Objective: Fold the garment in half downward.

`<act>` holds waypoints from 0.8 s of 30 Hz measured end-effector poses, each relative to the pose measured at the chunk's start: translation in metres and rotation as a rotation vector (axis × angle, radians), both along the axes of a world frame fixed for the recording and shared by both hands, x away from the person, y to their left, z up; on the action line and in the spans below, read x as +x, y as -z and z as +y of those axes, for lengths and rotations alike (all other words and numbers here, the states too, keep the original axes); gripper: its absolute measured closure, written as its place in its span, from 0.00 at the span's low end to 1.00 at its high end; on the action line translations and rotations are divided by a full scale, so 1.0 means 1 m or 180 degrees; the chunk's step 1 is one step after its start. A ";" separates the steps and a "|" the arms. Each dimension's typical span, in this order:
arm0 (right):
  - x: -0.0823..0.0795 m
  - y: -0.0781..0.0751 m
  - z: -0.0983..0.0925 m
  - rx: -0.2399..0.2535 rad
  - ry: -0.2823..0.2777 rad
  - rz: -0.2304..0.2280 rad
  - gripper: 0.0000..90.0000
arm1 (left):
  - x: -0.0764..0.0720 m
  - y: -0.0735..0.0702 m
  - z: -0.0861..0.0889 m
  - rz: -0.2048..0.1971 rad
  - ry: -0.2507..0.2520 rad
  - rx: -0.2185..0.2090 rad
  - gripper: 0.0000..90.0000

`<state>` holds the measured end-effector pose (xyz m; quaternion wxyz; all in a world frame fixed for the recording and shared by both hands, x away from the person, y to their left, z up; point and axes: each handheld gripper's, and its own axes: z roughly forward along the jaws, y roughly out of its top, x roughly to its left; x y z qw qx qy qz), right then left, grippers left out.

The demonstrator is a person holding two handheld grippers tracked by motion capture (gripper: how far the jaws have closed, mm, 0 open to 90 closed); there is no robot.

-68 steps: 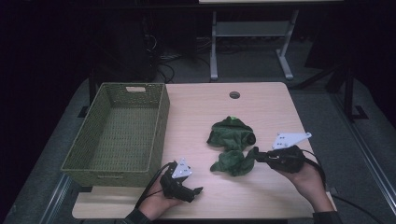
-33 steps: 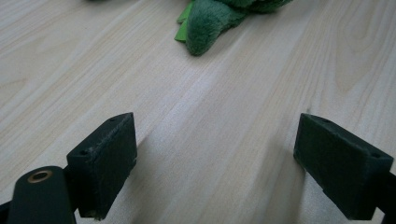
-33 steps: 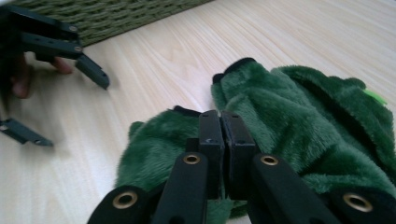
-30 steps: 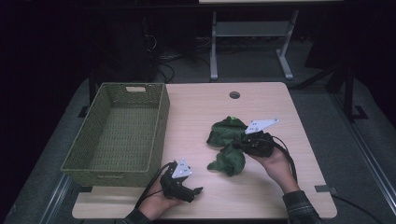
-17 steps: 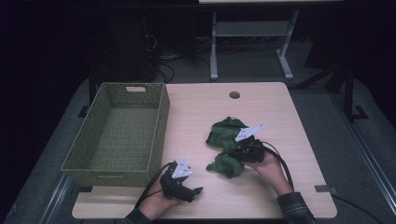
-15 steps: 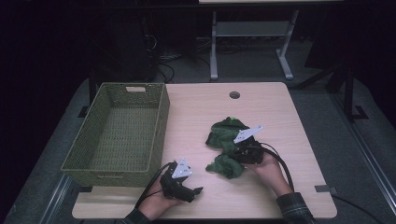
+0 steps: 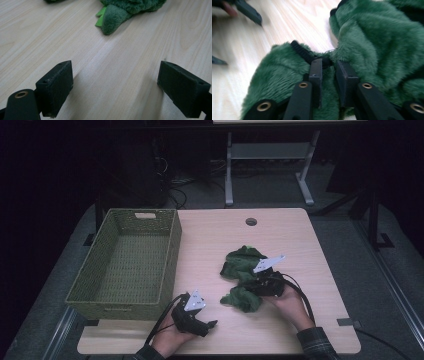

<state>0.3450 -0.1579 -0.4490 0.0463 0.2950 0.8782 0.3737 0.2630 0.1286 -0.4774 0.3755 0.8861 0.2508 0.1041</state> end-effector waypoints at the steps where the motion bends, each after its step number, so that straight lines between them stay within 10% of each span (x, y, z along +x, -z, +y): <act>1: 0.000 -0.002 -0.003 0.0043 0.0019 -0.0003 0.80 | 0.000 0.000 -0.001 0.0000 -0.0014 -0.0007 0.14; 24: -0.001 -0.034 -0.046 0.0227 0.0398 -0.0186 0.61 | 0.019 -0.021 -0.014 0.0023 0.0026 0.0079 0.23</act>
